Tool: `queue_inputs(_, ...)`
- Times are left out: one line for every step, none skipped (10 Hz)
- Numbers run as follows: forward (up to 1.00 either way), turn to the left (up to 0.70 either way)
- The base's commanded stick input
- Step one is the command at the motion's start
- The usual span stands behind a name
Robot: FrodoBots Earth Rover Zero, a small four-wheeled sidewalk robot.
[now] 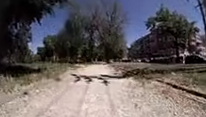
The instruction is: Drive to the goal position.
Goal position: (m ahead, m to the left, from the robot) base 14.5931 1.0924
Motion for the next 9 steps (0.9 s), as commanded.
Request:
queue_inputs(0.85,0.0)
queue_inputs(0.85,0.0)
queue_inputs(0.85,0.0)
queue_inputs(0.85,0.0)
queue_inputs(0.85,0.0)
queue_inputs(0.85,0.0)
queue_inputs(0.85,0.0)
queue_inputs(0.85,0.0)
queue_inputs(0.85,0.0)
